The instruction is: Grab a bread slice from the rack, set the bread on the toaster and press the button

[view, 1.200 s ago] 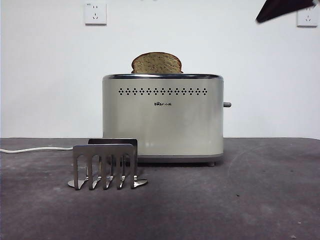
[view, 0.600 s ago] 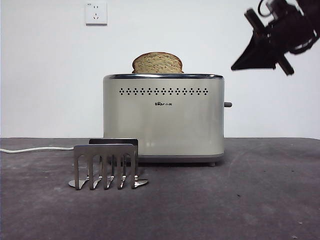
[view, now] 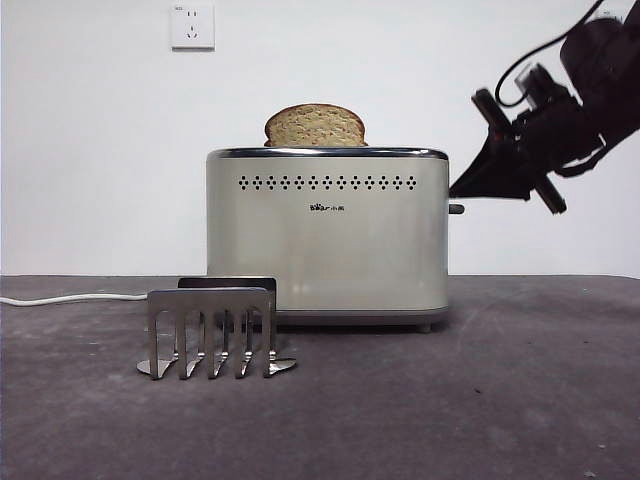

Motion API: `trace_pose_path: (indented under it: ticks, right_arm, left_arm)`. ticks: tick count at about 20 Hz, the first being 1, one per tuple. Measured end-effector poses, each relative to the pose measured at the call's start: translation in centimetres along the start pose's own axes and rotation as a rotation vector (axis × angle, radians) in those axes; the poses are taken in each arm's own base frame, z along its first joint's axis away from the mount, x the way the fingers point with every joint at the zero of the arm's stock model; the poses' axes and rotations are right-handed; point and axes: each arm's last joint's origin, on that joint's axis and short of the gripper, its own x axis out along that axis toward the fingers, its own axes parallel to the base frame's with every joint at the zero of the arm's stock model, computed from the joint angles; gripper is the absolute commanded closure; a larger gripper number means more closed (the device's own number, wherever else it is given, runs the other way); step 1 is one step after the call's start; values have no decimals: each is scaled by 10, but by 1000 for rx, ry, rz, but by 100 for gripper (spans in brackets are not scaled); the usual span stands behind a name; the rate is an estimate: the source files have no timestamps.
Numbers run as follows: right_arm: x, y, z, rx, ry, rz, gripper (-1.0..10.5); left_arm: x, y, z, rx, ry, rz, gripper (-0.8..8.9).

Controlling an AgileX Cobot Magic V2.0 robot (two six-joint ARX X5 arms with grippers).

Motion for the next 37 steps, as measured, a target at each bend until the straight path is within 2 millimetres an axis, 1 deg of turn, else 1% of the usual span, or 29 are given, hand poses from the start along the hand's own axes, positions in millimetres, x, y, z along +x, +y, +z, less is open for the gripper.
trace_pose_path:
  ticks: [5,11,18,21,37]
  right_arm:
    - [1,-2,0,-4,-4,-5,960]
    - [14,-18,-10,13,23,-13,960]
    - [21,-24,-14,7,41,-17,959]
    - [29,-36,-25,24,86,-22,959]
    - [30,-37,-25,10,93,-20,959]
  left_arm:
    - [0,0,0,0,0,0,526]
    - [0,0,-1,-2,8,-1,526]
    - [0,0,-2,-6,25,-4,526]
    - [0,0,-3,-7,29,-5,526]
    - [0,-1,-4,-9,41,-6,526]
